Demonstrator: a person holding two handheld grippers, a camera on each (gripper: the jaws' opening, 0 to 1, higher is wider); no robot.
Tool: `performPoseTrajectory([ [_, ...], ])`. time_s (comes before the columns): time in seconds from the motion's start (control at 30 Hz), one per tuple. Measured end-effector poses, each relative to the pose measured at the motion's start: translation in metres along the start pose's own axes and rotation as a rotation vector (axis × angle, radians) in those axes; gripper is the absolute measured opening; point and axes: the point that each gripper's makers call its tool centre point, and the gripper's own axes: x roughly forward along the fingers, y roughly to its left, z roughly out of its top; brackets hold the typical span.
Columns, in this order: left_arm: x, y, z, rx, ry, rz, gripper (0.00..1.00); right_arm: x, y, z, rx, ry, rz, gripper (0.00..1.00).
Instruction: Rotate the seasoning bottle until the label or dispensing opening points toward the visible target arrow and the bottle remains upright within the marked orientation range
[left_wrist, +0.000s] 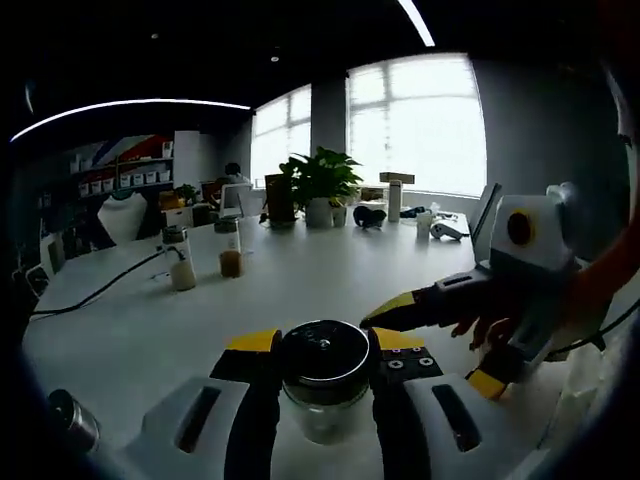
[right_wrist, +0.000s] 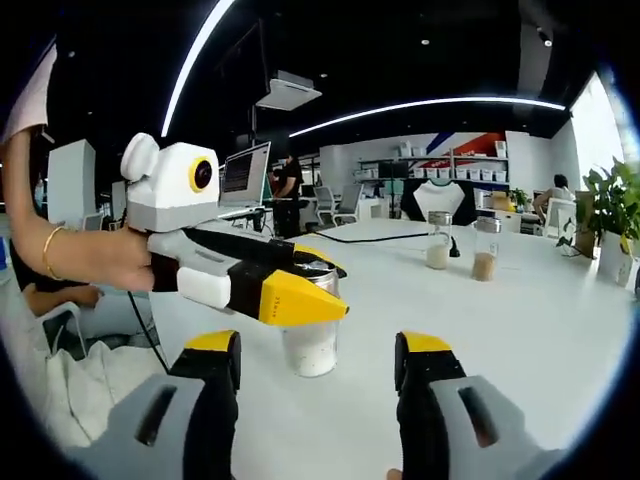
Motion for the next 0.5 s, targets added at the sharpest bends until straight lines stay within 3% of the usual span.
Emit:
performPoseTrajectory([
  [0.33,-0.002,-0.024,0.01,0.033,0.0,-0.105,0.35,0.004,0.003,-0.002,-0.027,0.011,0.024,0.51],
  [0.5,-0.003,-0.032,0.017,0.002,-0.023,-0.156,0.35,0.003,0.005,-0.001,-0.034,0.003,0.041,0.43],
])
